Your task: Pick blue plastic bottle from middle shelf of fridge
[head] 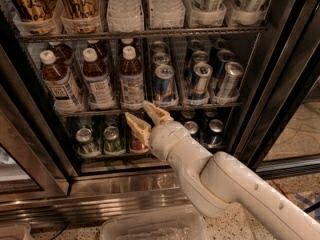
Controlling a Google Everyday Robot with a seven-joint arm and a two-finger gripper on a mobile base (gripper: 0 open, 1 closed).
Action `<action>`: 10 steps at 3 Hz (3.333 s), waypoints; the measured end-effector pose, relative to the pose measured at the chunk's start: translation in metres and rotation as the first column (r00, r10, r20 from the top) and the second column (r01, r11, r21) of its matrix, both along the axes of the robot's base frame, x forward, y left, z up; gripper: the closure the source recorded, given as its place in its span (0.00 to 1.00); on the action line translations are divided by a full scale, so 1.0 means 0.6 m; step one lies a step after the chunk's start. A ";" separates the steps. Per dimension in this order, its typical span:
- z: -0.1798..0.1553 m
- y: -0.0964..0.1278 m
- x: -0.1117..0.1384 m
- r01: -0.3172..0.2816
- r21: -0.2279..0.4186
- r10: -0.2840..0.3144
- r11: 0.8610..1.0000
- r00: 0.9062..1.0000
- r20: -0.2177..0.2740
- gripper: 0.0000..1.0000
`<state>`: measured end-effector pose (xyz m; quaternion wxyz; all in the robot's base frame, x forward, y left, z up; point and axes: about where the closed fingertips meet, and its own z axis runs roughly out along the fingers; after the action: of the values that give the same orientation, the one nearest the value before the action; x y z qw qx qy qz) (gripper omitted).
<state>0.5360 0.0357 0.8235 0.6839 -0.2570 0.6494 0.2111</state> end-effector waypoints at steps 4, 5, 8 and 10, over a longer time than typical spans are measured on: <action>0.000 0.001 0.000 -0.001 -0.001 0.001 1.000 1.000 0.000 0.22; -0.001 0.001 0.001 -0.001 -0.001 0.001 1.000 1.000 0.000 0.25; 0.009 0.002 0.067 -0.008 -0.025 0.009 1.000 0.999 0.031 0.28; 0.017 0.020 0.112 -0.033 -0.029 0.035 0.999 0.998 0.050 0.29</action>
Offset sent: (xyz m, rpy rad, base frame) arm 0.0000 0.0000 0.0000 0.0000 0.0000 0.0000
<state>0.6030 0.0475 0.8339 0.6927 -0.2829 0.6304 0.2069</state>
